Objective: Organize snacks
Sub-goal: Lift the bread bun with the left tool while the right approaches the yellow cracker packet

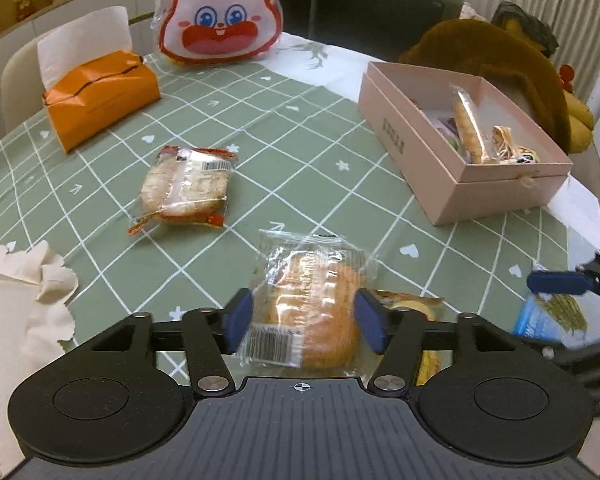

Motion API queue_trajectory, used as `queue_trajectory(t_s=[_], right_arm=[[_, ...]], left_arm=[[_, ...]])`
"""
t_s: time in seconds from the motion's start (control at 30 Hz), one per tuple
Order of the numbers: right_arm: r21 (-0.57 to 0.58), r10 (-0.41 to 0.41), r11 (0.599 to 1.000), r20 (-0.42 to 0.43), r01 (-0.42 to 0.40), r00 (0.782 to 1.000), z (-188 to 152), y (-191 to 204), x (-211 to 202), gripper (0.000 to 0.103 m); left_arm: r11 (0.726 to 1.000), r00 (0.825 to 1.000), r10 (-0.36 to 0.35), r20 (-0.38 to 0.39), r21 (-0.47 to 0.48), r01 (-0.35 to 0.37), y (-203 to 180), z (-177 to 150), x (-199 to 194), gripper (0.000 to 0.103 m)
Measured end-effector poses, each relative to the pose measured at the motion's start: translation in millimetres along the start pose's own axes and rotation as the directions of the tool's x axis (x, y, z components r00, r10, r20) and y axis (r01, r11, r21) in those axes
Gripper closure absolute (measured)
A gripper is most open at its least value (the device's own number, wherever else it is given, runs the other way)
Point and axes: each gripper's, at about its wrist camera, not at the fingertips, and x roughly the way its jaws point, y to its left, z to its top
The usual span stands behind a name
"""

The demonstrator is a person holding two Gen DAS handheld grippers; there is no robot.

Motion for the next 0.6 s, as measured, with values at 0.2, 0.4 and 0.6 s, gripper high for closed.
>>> queue_trajectory(t_s=[0.2, 0.4, 0.6], right_arm=[[-0.049, 0.015, 0.999, -0.019, -0.016, 1.0, -2.7, 15.0, 3.8, 0.034], [-0.099, 0.064, 0.993, -0.011, -0.064, 0.998, 2.2, 34.4, 0.5, 0.034], [-0.061, 0.124, 0.99, -0.018, -0.124, 0.992, 20.5, 52.3, 13.4, 0.034]], left_arm=[[0.99, 0.996, -0.079, -0.042, -0.117, 0.074, 12.7, -0.7, 12.1, 0.03], [0.974, 0.999, -0.052, 0.0, -0.219, 0.05, 28.4, -14.3, -3.0, 0.043], [0.952, 1.0, -0.024, -0.004, -0.305, 0.021, 43.7, -31.7, -17.6, 0.045]])
